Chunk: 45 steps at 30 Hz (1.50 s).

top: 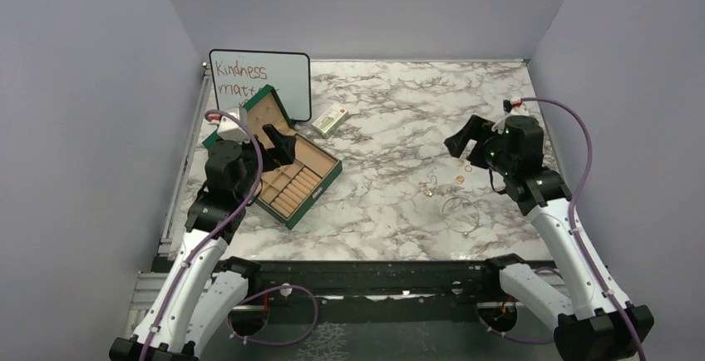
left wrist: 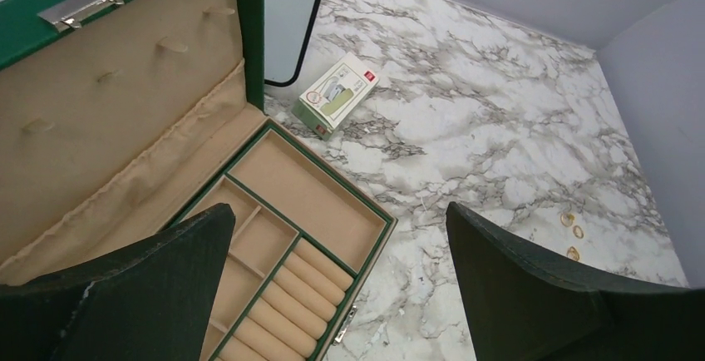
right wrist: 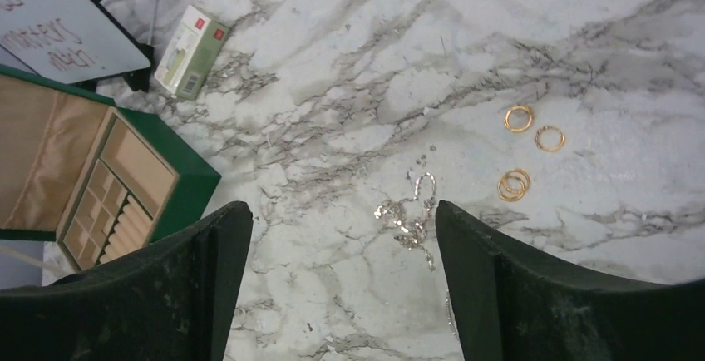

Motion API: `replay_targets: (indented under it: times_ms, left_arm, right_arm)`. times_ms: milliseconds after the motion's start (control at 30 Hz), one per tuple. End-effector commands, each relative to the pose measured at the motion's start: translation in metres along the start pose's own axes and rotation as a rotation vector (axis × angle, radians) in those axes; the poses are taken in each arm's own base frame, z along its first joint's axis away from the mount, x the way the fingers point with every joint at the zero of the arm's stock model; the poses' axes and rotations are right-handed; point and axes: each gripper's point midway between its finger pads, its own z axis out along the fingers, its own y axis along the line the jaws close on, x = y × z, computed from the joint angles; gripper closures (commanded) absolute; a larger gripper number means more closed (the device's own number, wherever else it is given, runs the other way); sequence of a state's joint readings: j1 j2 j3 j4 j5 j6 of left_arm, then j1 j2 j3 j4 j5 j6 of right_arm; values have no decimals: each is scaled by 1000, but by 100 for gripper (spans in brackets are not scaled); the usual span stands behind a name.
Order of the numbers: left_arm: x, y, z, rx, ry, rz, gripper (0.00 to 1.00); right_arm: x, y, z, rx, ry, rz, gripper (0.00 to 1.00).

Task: Organize the mixed jewelry

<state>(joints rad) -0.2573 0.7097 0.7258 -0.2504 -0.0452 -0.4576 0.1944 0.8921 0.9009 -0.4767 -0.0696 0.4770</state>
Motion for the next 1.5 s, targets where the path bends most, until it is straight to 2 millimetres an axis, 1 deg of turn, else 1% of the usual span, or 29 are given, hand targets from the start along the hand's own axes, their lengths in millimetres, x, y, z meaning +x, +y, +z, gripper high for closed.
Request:
replay_targets:
  times_ms: [0, 67, 133, 167, 267, 333, 400, 533, 600, 667, 767, 900, 1000, 1100, 1200, 1300, 1467]
  left_arm:
    - [-3, -25, 2, 159, -81, -20, 1]
    - [2, -27, 5, 185, -95, -28, 1]
    - [7, -34, 8, 234, -83, -12, 1]
    - [7, -37, 9, 250, -78, -5, 1]
    - [14, -37, 19, 245, -30, -4, 1]
    - [15, -39, 22, 257, -24, 6, 1]
    - [16, -40, 23, 269, -32, 15, 1]
    - [16, -39, 27, 260, -34, 24, 1]
    - [17, -42, 28, 270, -34, 36, 1]
    - [17, -43, 29, 273, -33, 42, 1]
    - [24, -46, 30, 286, -19, 49, 1]
    - [32, -48, 33, 297, -2, 40, 1]
    - [31, -46, 35, 278, -5, 38, 1]
    - [30, -42, 35, 257, -6, 45, 1]
    - [30, -41, 35, 248, -7, 46, 1]
    - [33, -41, 37, 252, 3, 47, 1]
    - [35, -41, 38, 254, 5, 41, 1]
  right_arm:
    - [11, -17, 21, 78, 15, 98, 13]
    - [30, -26, 35, 127, 108, 129, 13]
    - [46, -38, 45, 186, 175, 135, 14]
    - [54, -42, 49, 208, 210, 135, 16]
    - [70, -64, 60, 303, 248, 121, 29]
    - [78, -79, 65, 375, 267, 121, 36]
    - [82, -91, 69, 442, 283, 109, 40]
    - [84, -119, 77, 577, 278, 50, 48]
    - [85, -129, 80, 619, 274, 25, 52]
    - [85, -131, 85, 623, 280, 13, 54]
    - [83, -129, 97, 599, 275, 13, 55]
    - [71, -134, 117, 606, 257, 21, 55]
    - [62, -142, 133, 600, 240, -5, 62]
    - [64, -146, 147, 574, 292, -43, 67]
    - [69, -148, 153, 557, 329, -68, 70]
    - [71, -147, 155, 527, 350, -93, 70]
    - [82, -150, 156, 515, 401, -109, 70]
